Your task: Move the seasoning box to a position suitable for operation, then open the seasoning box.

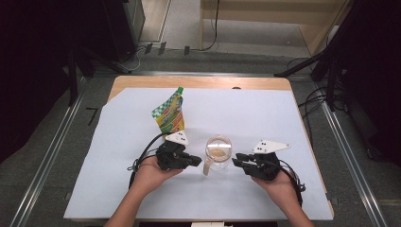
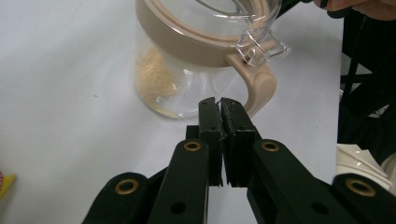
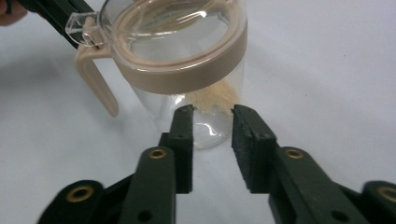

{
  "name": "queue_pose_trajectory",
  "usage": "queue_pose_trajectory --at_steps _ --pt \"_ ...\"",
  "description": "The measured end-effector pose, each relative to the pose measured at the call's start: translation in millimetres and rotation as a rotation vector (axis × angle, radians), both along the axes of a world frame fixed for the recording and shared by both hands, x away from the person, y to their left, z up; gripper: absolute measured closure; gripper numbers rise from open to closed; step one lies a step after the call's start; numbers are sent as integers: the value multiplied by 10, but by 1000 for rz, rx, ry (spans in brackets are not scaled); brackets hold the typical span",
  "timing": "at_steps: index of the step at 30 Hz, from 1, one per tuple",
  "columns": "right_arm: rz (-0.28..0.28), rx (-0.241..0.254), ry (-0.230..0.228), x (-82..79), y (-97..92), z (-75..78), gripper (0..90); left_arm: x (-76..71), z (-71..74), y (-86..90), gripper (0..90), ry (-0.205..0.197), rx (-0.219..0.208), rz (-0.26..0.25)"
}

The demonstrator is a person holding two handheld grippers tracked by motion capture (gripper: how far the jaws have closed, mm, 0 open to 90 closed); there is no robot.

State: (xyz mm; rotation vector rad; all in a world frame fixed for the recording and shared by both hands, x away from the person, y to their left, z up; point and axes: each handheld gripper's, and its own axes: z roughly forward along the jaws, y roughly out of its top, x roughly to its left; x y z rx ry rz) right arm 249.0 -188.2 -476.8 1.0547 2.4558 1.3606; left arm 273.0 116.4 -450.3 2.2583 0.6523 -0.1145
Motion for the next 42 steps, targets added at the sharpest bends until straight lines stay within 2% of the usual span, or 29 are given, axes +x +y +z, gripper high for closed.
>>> queue_pose_trajectory --at_steps 4,6,12,19,26,34,42 --pt "2 1 6 -2 10 -1 828 -14 -15 -29 887 6 -4 -3" --pt "4 5 20 2 27 -7 900 -15 -19 -37 900 9 -6 -10" --pt "7 17 21 10 40 -14 900 -29 -39 -92 900 10 7 -24" --pt "6 49 44 23 66 -43 900 -39 -38 -114 900 -2 18 -13" --pt "-3 36 39 20 81 -56 900 -56 -47 -140 900 -13 31 -4" --pt "-4 21 23 9 147 -77 900 -107 -63 -242 900 -22 29 -29" --pt "-5 22 16 20 182 -93 900 -125 -76 -284 900 -21 21 -17"
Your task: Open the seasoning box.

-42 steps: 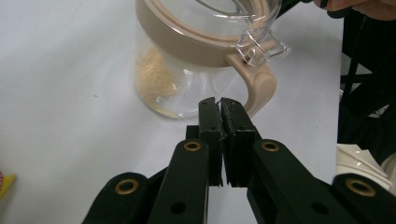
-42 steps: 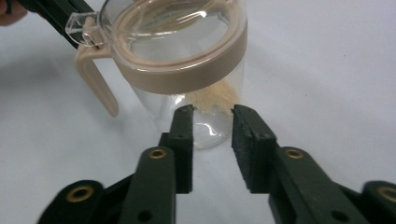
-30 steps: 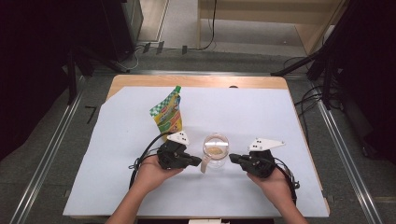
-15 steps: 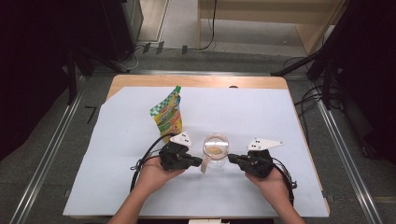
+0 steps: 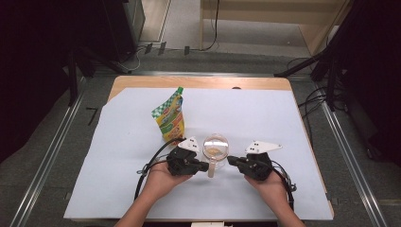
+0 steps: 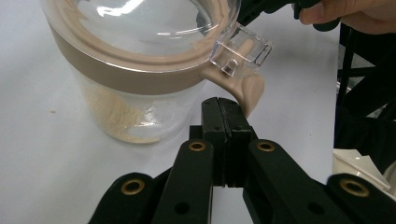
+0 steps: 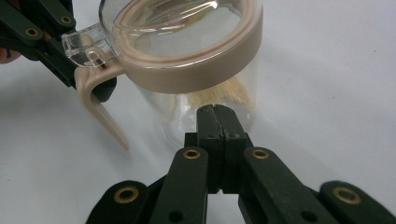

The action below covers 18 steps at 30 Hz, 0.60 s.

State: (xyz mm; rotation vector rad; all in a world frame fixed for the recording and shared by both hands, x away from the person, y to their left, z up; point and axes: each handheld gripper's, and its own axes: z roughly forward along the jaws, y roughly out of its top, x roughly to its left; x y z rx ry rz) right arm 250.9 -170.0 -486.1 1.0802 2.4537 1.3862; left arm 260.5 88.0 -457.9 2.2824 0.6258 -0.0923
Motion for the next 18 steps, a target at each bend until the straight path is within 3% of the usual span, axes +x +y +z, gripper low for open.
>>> queue_pose_trajectory --at_steps 9,18 --pt "-26 -4 -14 -7 -25 0 900 -38 -14 -109 900 -1 -12 -15" --pt "-54 1 -21 -9 -69 -9 900 -73 -39 -252 900 3 -52 -34"
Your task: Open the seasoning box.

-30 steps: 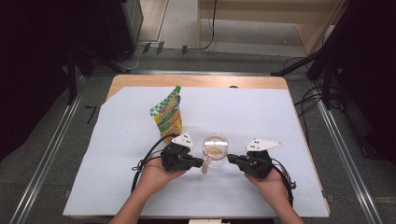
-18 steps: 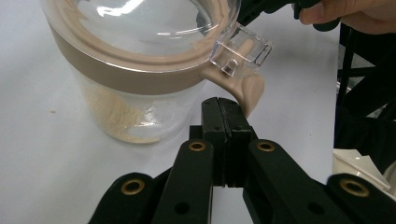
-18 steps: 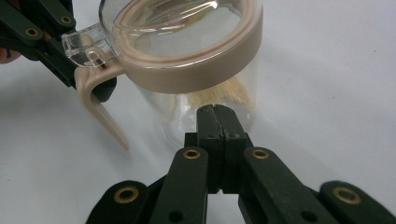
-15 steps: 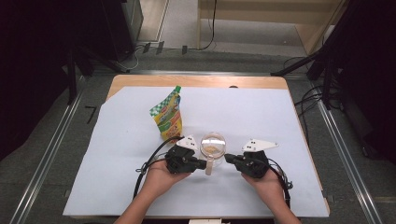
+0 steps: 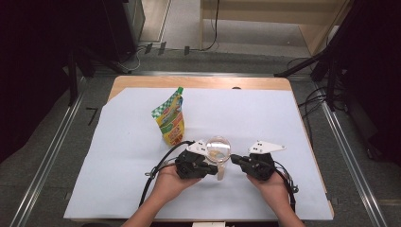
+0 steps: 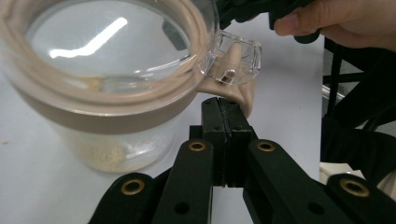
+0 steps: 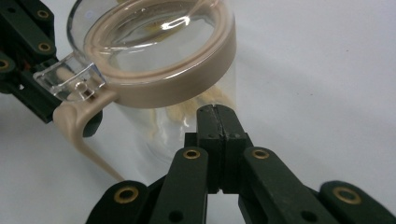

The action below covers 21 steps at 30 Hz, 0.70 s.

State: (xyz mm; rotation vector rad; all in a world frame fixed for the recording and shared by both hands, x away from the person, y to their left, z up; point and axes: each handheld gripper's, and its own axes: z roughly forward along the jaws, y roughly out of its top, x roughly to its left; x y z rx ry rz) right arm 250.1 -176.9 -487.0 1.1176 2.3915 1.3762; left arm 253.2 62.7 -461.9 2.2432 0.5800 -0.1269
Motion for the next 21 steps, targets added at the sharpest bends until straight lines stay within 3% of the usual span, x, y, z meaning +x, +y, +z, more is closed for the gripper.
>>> queue_pose_trajectory --at_steps 5,8,11,17,21 --pt "-8 17 26 -25 -52 23 900 5 -1 -34 900 8 -5 -11" --pt "-8 17 33 -63 -74 43 900 29 29 19 892 42 -18 -29" --pt "3 20 25 -153 -90 86 900 50 75 85 871 53 -3 -36" --pt "33 -3 18 -331 -54 135 900 95 156 254 836 60 -14 -34" --pt "56 0 24 -472 -8 142 900 155 175 362 769 65 -22 -8"
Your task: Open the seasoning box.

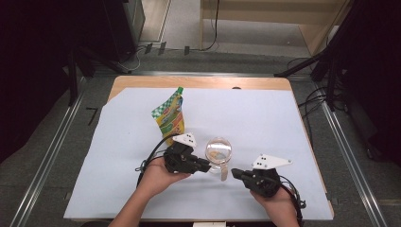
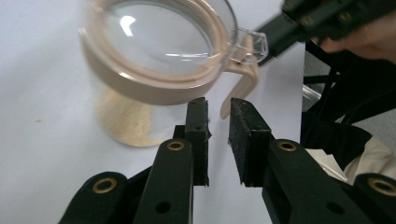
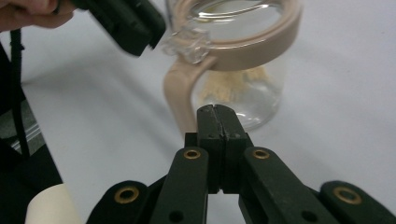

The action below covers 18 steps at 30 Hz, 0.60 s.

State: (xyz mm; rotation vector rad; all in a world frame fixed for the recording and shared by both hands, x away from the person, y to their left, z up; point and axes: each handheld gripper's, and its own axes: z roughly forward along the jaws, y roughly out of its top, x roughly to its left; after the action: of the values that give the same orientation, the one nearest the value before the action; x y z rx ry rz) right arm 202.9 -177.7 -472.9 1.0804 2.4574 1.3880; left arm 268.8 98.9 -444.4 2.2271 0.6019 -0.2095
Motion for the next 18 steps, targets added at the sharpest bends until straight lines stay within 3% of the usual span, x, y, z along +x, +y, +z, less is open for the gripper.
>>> queue_pose_trajectory --at_steps 6,11,18 --pt "29 -26 -4 -64 114 -21 900 36 6 76 724 -4 0 22" --pt "28 -14 13 -56 98 -22 900 54 11 110 708 -15 17 29" --pt "66 -20 12 -126 213 -59 900 96 21 187 667 -7 -5 57"
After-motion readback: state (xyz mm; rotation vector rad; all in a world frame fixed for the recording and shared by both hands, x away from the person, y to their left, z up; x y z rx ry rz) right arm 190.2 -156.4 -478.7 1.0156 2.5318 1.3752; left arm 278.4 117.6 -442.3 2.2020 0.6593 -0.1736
